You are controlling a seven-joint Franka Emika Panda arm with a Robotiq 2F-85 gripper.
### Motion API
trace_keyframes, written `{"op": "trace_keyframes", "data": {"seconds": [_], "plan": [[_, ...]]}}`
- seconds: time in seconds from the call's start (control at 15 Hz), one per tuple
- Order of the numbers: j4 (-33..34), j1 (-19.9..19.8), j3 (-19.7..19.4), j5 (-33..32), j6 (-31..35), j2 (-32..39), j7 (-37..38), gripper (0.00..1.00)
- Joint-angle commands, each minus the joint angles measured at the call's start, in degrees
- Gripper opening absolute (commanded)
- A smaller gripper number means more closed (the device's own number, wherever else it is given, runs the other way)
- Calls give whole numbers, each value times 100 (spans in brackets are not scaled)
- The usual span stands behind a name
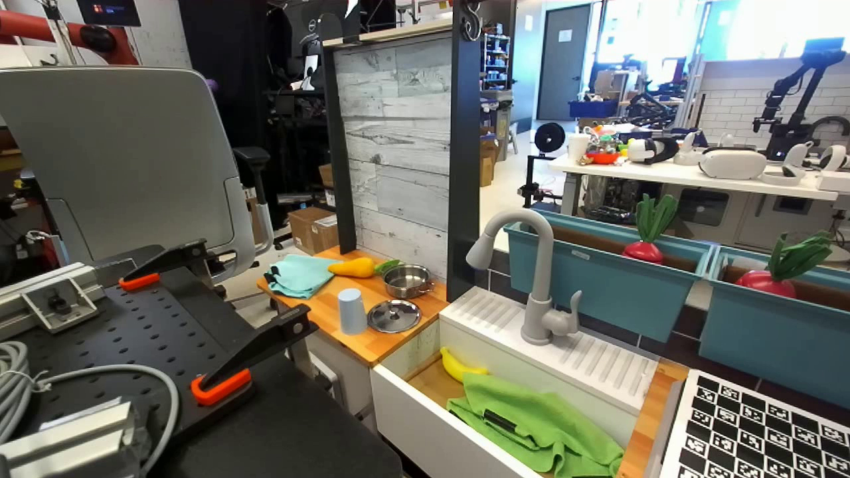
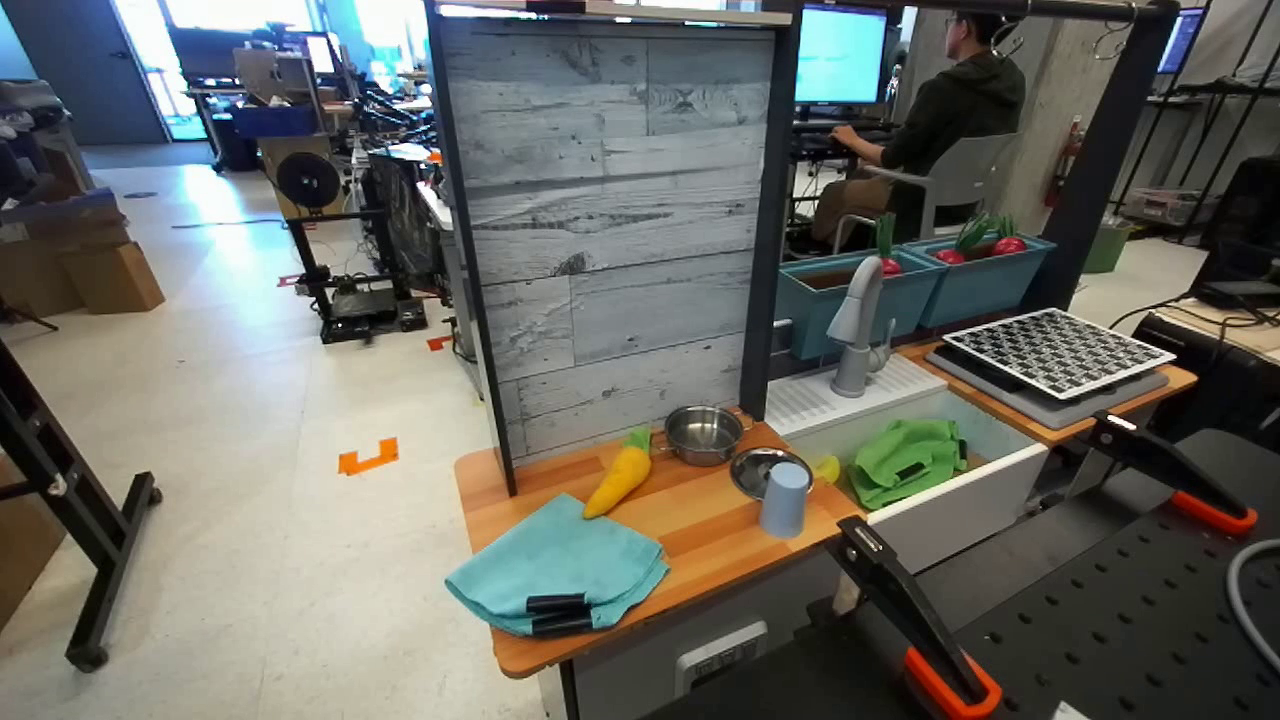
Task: Put the plush in the bowl, wipe the counter with the blue towel and move the faucet to the center
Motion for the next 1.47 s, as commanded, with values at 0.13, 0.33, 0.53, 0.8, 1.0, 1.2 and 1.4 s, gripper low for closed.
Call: {"op": "trace_keyframes", "data": {"seconds": [0.13, 0.33, 0.53, 0.8, 1.0, 1.2, 1.4], "plan": [[-42, 11, -16, -53, 181, 51, 91, 100], [-225, -56, -43, -99, 812, 267, 143, 100], [-544, -136, -161, -94, 1749, 565, 116, 100], [-834, -283, -453, 5, 2841, 1119, 25, 100], [-836, -373, -703, 190, 3552, 1712, -39, 100], [-728, -397, -870, 451, 4210, 2370, -84, 100], [-521, -368, -881, 753, 4799, 3135, -84, 100]]}}
